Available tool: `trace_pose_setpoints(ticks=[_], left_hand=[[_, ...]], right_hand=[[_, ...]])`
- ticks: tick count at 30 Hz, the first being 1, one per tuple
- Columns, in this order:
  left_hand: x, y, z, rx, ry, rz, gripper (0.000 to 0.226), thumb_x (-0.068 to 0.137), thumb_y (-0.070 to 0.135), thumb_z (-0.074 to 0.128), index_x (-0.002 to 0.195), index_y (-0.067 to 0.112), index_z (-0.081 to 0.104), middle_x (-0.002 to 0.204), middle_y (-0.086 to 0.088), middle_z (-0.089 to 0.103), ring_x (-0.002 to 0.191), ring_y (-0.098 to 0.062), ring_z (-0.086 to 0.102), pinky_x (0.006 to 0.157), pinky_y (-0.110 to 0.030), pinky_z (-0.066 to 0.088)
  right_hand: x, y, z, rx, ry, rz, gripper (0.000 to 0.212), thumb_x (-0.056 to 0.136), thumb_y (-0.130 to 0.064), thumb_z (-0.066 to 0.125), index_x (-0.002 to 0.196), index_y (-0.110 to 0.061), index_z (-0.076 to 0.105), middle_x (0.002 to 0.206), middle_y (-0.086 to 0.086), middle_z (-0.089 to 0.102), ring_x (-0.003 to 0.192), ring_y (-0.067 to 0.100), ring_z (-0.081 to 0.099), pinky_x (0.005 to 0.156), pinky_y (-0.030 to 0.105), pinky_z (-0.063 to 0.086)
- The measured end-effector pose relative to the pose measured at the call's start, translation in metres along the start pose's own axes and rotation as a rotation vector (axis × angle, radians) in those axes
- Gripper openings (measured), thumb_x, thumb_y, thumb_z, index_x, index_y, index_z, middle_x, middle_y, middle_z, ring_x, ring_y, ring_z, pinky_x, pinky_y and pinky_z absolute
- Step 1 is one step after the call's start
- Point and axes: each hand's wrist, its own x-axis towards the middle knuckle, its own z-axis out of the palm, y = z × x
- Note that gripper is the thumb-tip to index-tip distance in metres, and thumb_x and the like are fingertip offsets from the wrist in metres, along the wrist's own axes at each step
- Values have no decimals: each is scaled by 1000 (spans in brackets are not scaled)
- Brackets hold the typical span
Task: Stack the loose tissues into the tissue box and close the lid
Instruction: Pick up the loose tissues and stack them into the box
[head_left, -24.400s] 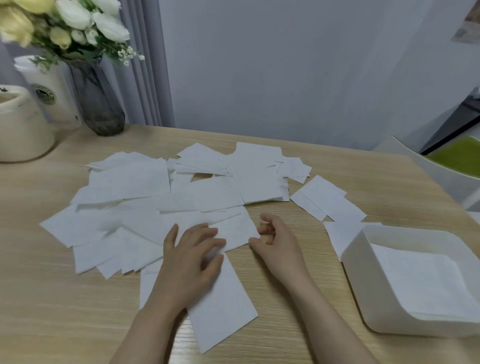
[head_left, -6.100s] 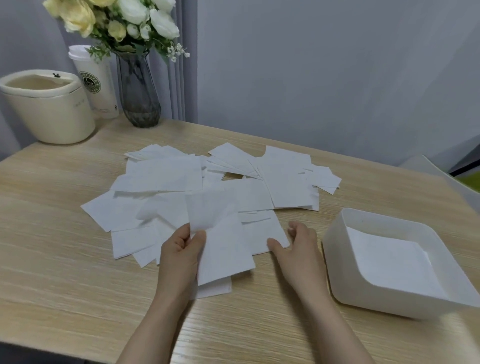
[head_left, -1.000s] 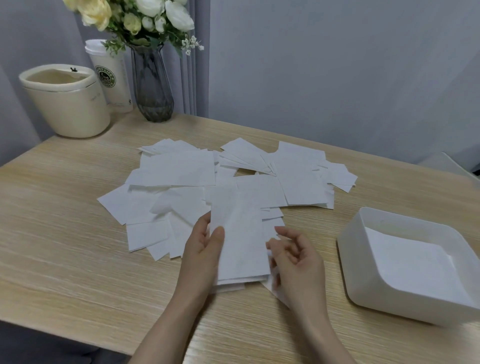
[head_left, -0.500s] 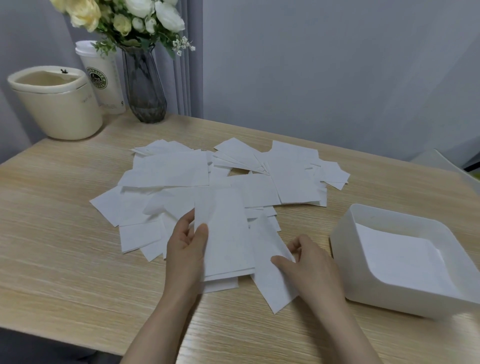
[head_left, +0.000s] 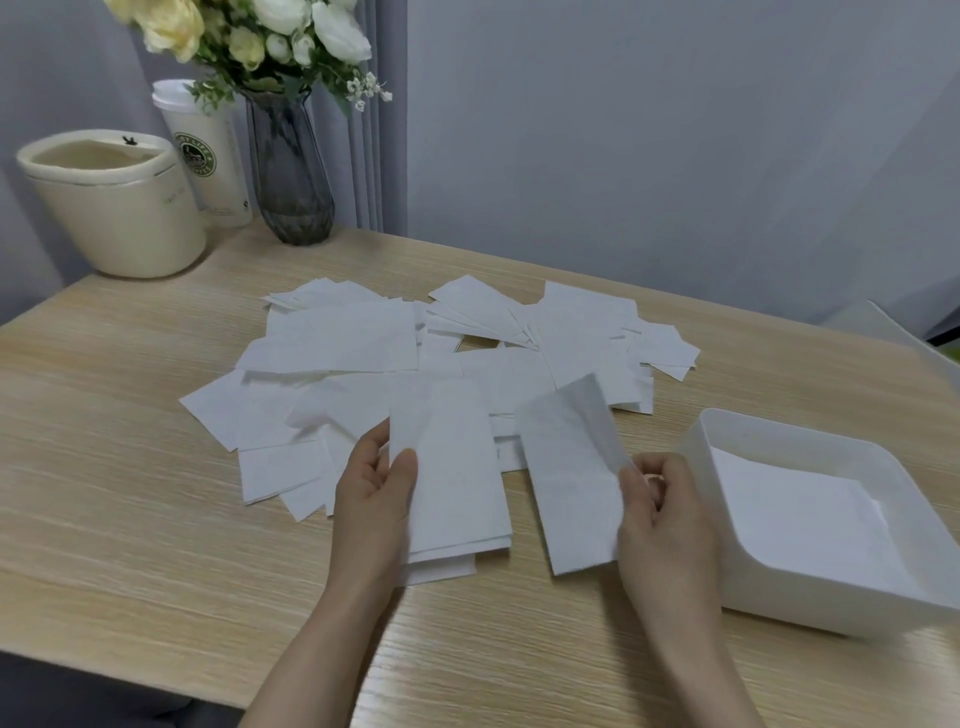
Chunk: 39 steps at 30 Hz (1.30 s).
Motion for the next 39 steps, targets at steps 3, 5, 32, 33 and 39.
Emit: trace_pose_setpoints(ticks=[3, 5, 32, 33, 39], left_hand=[[0, -1, 0, 25, -23, -8, 31, 99, 5, 50, 119, 28, 58, 101, 8, 74, 87, -6, 71, 65, -17, 53], [0, -1, 0, 34, -33, -13, 32, 100, 5, 49, 115, 31, 58, 104, 8, 74, 90, -6, 71, 66, -17, 53], [-5, 7, 4, 18, -13, -15, 23, 103, 23, 43, 113, 26, 64, 104, 13, 73, 95, -1, 67, 74, -16, 51], [-6, 7, 4, 17, -28, -10, 21, 103, 24, 45, 112, 25, 64, 99, 14, 74, 90, 0, 67, 70, -14, 51], [-7, 7, 4, 21, -80, -13, 27, 98, 3, 50, 115, 23, 58, 87, 8, 76, 78, -8, 69, 65, -23, 55]], right_hand=[[-3, -3, 4, 136, 46, -2, 11, 100, -21, 46, 91, -27, 49, 66, -5, 64, 67, 23, 60, 59, 35, 44], [-5, -6, 8, 222, 27, 17, 14, 100, -20, 45, 90, -29, 48, 68, -9, 67, 61, 21, 61, 58, 42, 51], [-27, -24, 64, 470, -317, 167, 9, 100, -15, 46, 97, -21, 52, 72, 4, 68, 55, 24, 59, 40, 25, 41], [-27, -24, 64, 460, -318, 161, 9, 100, -15, 46, 97, -22, 51, 72, 4, 68, 56, 25, 59, 41, 25, 40], [-28, -20, 64, 453, -323, 154, 9, 99, -16, 46, 98, -23, 51, 73, 6, 70, 61, 26, 61, 47, 30, 46]])
